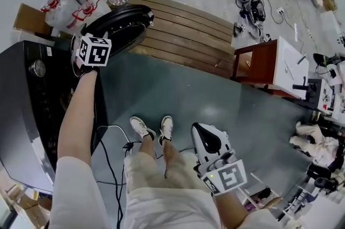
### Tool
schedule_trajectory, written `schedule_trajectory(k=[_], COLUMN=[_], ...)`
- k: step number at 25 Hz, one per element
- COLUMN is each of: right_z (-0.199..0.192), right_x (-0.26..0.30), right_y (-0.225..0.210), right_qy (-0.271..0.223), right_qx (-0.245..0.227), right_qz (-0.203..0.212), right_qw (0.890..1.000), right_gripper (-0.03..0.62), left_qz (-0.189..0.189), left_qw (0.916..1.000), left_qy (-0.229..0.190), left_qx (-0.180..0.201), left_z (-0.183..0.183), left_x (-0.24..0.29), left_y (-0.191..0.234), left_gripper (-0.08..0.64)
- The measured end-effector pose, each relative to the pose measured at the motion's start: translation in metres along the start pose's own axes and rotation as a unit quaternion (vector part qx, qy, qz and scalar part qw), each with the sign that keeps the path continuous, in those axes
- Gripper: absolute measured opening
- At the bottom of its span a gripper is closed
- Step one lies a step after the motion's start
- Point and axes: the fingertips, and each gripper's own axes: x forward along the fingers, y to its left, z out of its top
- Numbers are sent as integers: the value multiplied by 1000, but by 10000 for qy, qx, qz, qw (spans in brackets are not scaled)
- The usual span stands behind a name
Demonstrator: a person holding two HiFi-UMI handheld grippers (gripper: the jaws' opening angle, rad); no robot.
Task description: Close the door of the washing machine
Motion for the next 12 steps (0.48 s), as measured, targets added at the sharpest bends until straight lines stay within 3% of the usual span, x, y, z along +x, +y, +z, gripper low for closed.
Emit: schedule_trajectory(k=[12], right_z=[-4], right_x=[-4], right_y=[-4], right_qy=[31], right_qx=[-96], right_qz=[259], right_qw=[9996], right_gripper=[-2], left_qz=[37], left_qw=[10000], left_qy=[-51], left_qx=[74], left_z=[-13], left_x=[-30], left_y=[-25], left_gripper=[339])
